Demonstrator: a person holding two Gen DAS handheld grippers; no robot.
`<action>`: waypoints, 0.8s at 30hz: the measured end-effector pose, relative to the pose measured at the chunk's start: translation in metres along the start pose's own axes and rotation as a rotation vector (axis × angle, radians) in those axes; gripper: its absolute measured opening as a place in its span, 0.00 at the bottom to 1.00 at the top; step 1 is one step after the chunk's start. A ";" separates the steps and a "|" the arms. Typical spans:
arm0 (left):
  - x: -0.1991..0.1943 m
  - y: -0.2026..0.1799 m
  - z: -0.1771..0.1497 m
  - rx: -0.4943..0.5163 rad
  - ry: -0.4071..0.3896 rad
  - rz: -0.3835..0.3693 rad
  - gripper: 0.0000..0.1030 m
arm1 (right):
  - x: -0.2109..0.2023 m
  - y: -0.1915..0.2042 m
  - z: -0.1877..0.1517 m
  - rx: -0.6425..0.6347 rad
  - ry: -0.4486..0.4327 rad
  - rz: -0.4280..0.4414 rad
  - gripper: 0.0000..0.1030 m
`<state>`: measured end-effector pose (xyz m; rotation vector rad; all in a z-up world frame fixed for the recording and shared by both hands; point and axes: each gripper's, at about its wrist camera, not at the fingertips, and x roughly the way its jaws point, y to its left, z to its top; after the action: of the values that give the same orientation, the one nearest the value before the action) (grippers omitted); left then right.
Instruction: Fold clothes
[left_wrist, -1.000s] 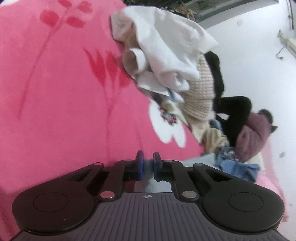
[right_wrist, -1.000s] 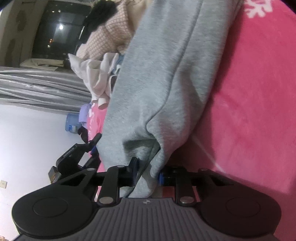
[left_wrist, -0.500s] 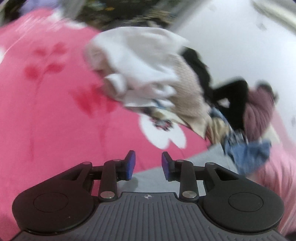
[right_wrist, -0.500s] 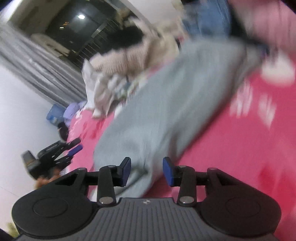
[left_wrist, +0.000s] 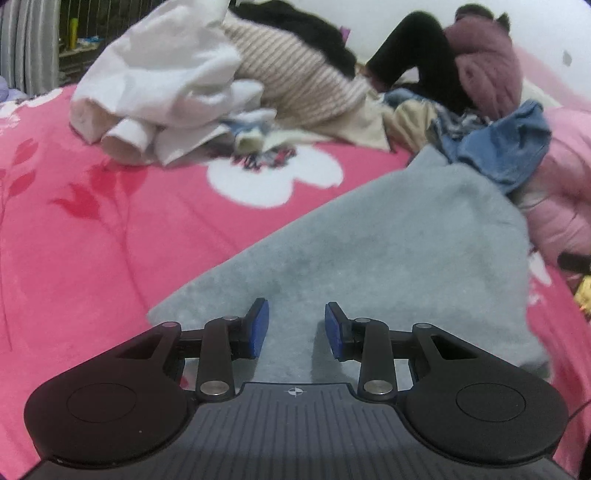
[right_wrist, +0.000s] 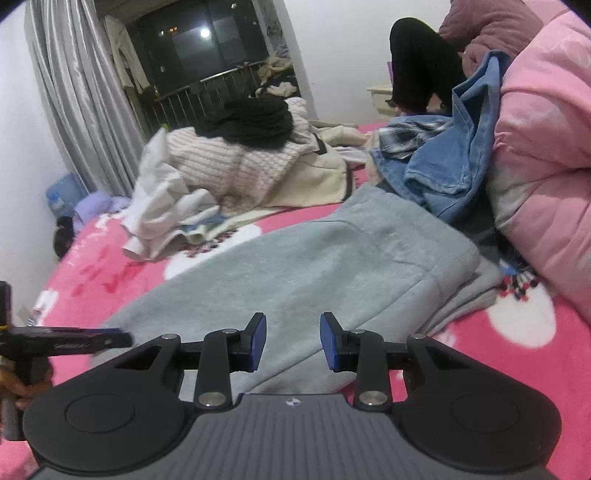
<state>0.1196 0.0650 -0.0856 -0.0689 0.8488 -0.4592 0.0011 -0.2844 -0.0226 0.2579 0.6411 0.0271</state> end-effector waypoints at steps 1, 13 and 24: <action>0.000 0.002 -0.001 -0.003 0.002 -0.002 0.32 | 0.006 -0.003 0.003 -0.007 -0.004 -0.005 0.34; 0.005 -0.014 -0.012 0.103 -0.009 0.066 0.33 | 0.105 -0.093 0.024 0.067 0.006 -0.082 0.00; 0.006 -0.016 -0.013 0.098 -0.019 0.078 0.34 | 0.156 -0.098 0.065 -0.050 0.019 -0.189 0.00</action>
<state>0.1071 0.0494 -0.0944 0.0499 0.8062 -0.4260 0.1591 -0.3780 -0.0884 0.1486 0.6801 -0.1357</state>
